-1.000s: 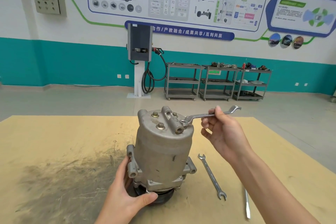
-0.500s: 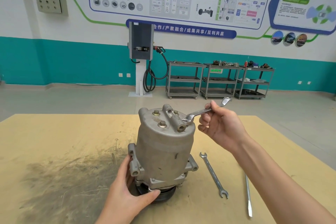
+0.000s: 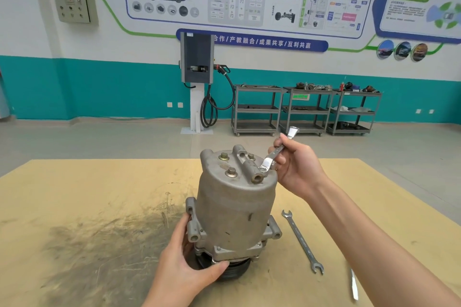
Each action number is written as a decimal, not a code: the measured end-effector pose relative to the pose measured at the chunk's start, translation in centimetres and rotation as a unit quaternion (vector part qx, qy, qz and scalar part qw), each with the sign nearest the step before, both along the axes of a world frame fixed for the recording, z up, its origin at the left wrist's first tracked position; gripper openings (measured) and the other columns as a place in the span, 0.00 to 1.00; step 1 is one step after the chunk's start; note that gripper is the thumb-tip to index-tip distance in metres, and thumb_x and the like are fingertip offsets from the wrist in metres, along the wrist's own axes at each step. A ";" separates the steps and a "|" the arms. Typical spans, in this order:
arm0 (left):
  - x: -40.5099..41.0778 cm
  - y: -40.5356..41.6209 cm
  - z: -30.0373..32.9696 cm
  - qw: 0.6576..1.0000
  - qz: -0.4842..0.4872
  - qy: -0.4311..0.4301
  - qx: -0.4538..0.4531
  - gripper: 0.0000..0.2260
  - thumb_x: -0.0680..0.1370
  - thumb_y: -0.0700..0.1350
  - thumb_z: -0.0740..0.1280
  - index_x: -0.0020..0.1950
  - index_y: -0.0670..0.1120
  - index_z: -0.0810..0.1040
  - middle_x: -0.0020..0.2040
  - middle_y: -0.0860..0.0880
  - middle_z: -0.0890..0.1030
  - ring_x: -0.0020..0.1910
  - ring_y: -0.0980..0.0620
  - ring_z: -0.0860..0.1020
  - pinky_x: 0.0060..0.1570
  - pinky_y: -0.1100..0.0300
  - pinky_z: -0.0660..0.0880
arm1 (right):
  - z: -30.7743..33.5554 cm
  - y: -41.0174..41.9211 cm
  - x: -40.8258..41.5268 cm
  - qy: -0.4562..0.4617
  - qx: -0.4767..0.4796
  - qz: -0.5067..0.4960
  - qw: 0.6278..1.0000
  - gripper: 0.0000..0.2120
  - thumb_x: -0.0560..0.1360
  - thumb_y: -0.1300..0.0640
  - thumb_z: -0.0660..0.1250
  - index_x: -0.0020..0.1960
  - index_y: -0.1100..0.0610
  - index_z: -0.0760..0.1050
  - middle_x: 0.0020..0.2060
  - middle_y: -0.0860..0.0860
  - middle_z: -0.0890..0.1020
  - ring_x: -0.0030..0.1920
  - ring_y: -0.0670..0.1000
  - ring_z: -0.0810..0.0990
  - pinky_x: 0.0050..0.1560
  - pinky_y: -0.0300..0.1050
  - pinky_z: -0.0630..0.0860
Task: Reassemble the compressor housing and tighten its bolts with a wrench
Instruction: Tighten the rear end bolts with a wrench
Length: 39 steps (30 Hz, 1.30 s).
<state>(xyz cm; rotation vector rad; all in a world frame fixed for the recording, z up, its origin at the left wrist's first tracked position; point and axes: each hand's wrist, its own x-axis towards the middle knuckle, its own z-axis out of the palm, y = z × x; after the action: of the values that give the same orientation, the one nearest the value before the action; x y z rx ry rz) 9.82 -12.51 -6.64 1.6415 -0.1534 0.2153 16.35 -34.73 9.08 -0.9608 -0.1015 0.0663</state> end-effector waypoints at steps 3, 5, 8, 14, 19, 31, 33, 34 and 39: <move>0.1 0.1 -0.3 1.000 -0.006 -0.007 0.004 0.52 0.49 0.57 0.81 0.68 0.64 0.59 0.50 0.80 0.75 0.52 0.77 0.75 0.45 0.82 0.69 | -1.3 -0.3 -1.0 -0.047 0.022 -0.065 0.997 0.17 0.83 0.51 0.54 0.37 0.56 0.70 0.20 0.50 0.66 0.22 0.48 0.65 0.26 0.39 0.67; 0.0 0.1 -0.3 1.000 -0.007 -0.016 0.008 0.51 0.49 0.58 0.81 0.67 0.65 0.59 0.51 0.82 0.72 0.54 0.77 0.74 0.47 0.82 0.69 | -2.4 -0.6 -1.8 -0.087 0.020 -0.112 0.990 0.17 0.82 0.50 0.55 0.38 0.55 0.71 0.20 0.49 0.65 0.23 0.48 0.64 0.28 0.40 0.66; -0.1 -0.1 -0.2 1.000 -0.009 -0.016 0.004 0.48 0.50 0.58 0.81 0.66 0.66 0.61 0.53 0.81 0.73 0.55 0.75 0.75 0.48 0.80 0.70 | -3.0 -0.8 -2.7 -0.113 0.011 -0.130 0.985 0.15 0.82 0.50 0.55 0.40 0.55 0.72 0.20 0.49 0.65 0.23 0.48 0.63 0.28 0.40 0.64; 0.0 -0.3 -0.1 1.000 -0.005 -0.012 -0.016 0.47 0.60 0.35 0.82 0.69 0.57 0.61 0.50 0.75 0.78 0.52 0.71 0.78 0.45 0.79 0.71 | -2.3 -0.6 -2.3 -0.099 0.012 -0.133 0.986 0.17 0.83 0.51 0.53 0.39 0.55 0.69 0.20 0.49 0.64 0.22 0.48 0.62 0.26 0.40 0.63; 0.1 -0.3 -0.2 0.999 0.015 0.015 -0.027 0.46 0.59 0.33 0.82 0.68 0.57 0.62 0.48 0.68 0.82 0.50 0.73 0.78 0.44 0.80 0.71 | -0.5 -0.3 -1.4 -0.060 -0.008 -0.109 0.992 0.18 0.83 0.52 0.52 0.36 0.55 0.67 0.21 0.49 0.64 0.22 0.47 0.62 0.25 0.40 0.60; -0.2 0.0 0.8 0.996 0.009 0.055 -0.071 0.47 0.64 0.28 0.78 0.78 0.44 0.60 0.63 0.47 0.78 0.53 0.61 0.78 0.53 0.68 0.73 | 1.5 1.6 -0.1 -0.023 -0.049 -0.033 0.998 0.18 0.83 0.53 0.50 0.37 0.56 0.66 0.16 0.47 0.60 0.18 0.46 0.58 0.22 0.36 0.55; -0.1 -0.1 1.0 0.995 0.012 0.056 -0.076 0.47 0.64 0.28 0.78 0.77 0.44 0.61 0.60 0.50 0.78 0.51 0.64 0.78 0.50 0.71 0.73 | 1.7 1.6 0.1 0.001 -0.045 -0.014 0.999 0.18 0.83 0.53 0.50 0.37 0.55 0.66 0.16 0.47 0.60 0.18 0.46 0.58 0.23 0.36 0.54; -0.1 -0.1 1.0 0.996 0.016 0.053 -0.074 0.46 0.64 0.29 0.79 0.77 0.45 0.61 0.59 0.52 0.78 0.49 0.67 0.77 0.46 0.75 0.73 | 1.7 1.6 0.2 0.016 -0.043 -0.002 0.999 0.18 0.83 0.53 0.51 0.37 0.55 0.66 0.17 0.47 0.60 0.18 0.46 0.58 0.23 0.37 0.54; 0.0 -0.3 0.7 0.996 0.000 0.037 -0.082 0.51 0.59 0.32 0.82 0.77 0.49 0.63 0.58 0.60 0.78 0.47 0.71 0.80 0.44 0.75 0.75 | 1.0 1.6 0.5 0.042 -0.038 -0.022 0.998 0.19 0.84 0.53 0.51 0.35 0.55 0.65 0.18 0.47 0.61 0.18 0.46 0.58 0.18 0.36 0.58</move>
<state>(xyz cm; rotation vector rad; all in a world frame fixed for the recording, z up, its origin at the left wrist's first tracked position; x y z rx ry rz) 9.80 -12.85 -5.93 1.4830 -0.0783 0.1625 16.80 -33.11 10.06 -1.0338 -0.0005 0.0711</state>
